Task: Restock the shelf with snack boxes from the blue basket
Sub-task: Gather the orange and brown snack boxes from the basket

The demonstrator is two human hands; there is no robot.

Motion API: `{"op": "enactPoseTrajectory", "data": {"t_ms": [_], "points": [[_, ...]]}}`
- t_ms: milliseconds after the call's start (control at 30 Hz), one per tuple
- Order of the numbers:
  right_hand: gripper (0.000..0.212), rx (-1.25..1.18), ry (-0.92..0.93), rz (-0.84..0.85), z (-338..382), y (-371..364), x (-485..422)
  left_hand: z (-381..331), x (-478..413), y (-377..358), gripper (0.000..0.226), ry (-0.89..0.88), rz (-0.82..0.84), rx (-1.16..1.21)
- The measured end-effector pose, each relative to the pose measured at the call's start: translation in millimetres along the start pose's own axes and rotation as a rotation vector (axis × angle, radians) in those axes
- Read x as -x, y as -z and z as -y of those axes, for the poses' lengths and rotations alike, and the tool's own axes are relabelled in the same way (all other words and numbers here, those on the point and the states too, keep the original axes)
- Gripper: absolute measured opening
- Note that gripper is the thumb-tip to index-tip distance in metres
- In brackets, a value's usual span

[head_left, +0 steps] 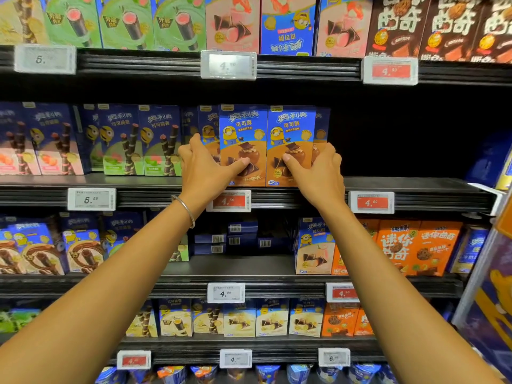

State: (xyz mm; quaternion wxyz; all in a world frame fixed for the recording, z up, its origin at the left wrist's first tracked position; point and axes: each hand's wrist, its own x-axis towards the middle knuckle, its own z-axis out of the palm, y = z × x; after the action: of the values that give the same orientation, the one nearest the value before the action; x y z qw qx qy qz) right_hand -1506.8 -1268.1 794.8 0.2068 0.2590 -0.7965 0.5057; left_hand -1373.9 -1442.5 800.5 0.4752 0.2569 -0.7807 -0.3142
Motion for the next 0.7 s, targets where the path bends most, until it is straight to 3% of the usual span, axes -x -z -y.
{"op": "enactPoseTrajectory", "data": {"t_ms": [233,333,433,567,700], "points": [[0.09,-0.02,-0.004,0.016,-1.9,3.0,-1.3,2.5,-0.3,0.3,0.126,0.01,0.017,0.004],[0.093,-0.161,-0.04,0.089,-1.1,11.8,-2.3,-1.1,5.0,5.2,0.127,0.027,0.027,0.071],[0.093,-0.333,-0.094,0.118,-1.0,27.2,3.6,-5.8,21.7,16.2,0.114,0.004,-0.055,0.158],[0.064,-0.517,-0.004,-0.017,-13.9,51.4,42.0,-3.7,74.7,24.5,0.077,-0.135,-0.266,0.239],[0.035,-0.685,0.081,-0.064,-57.1,49.2,112.6,28.8,163.2,5.0,0.053,-0.181,-0.346,0.295]]}}
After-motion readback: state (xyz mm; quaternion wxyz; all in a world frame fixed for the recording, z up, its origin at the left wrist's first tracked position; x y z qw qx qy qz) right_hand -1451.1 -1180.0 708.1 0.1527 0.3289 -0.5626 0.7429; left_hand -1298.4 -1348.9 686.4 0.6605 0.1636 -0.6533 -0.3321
